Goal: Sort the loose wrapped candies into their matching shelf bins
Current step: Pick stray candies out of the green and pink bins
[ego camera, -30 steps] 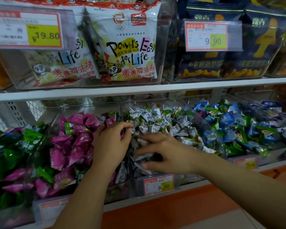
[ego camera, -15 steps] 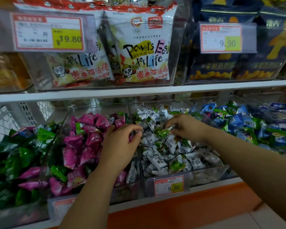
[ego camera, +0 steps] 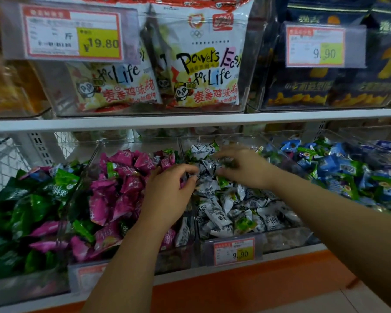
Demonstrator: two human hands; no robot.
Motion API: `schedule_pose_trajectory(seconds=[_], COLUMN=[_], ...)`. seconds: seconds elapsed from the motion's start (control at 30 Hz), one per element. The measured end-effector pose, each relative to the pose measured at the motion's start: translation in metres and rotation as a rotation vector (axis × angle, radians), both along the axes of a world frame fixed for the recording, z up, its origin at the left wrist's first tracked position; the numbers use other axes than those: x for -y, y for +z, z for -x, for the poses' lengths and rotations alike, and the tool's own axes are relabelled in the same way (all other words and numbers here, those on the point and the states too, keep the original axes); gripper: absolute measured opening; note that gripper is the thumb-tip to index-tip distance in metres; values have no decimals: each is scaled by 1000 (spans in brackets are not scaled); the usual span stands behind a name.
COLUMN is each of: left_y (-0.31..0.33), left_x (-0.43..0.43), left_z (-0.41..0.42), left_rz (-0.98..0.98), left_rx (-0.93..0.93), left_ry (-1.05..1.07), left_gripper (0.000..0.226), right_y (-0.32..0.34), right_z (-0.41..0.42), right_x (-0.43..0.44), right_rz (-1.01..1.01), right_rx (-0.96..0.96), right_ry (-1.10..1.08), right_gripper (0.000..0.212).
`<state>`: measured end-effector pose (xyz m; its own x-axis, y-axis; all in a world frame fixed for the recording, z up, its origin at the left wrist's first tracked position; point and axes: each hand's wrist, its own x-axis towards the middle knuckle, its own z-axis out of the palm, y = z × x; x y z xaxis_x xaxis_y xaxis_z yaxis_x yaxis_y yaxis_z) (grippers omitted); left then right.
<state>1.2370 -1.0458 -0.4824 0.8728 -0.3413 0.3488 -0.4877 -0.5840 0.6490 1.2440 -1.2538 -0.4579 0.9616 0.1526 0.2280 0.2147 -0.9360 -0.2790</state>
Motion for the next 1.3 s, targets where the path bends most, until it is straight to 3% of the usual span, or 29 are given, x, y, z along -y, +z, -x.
schedule_pose_trajectory(seconds=[0.07,0.17,0.27,0.37,0.6,0.77,0.93,1.03,1.13,1.3], left_y=[-2,-2,-2,-1,0,13,10,6,3,1], left_x=[1,-3,-8,-13,-12,-15,-16,-17,-18,-19], left_z=[-3,-4,-6,-9,-7,-11,-14,-15,-16,-19], left_rz=[14,47,91,104,111,-5,21,56,76,55], left_rx=[4,-34,-86,-138,-157,-198,-191,-182,-183,-165], left_ry=[-1,-19,-59,-79,-83,-103,-102,-98,-98,-103], left_gripper=[24,28,31,32,32,38,38,38,36,37], right_y=[-8,-17,-13,-7,0,15,25,17,0,-13], right_z=[-12,-34,-45,-36,4,15,11,-13,-43,-62], right_x=[-27,-38,-27,-7,38,47,24,-10,-32,-20], right_rz=[109,258,328,370,307,342,133,171,278,192], right_rx=[-157,-295,-324,-292,-214,-259,-149,-75,-160,-168], right_ry=[120,124,147,181,180,72,55,160,151,157], right_gripper=[66,84,75,49,20,30,44,49,56,35])
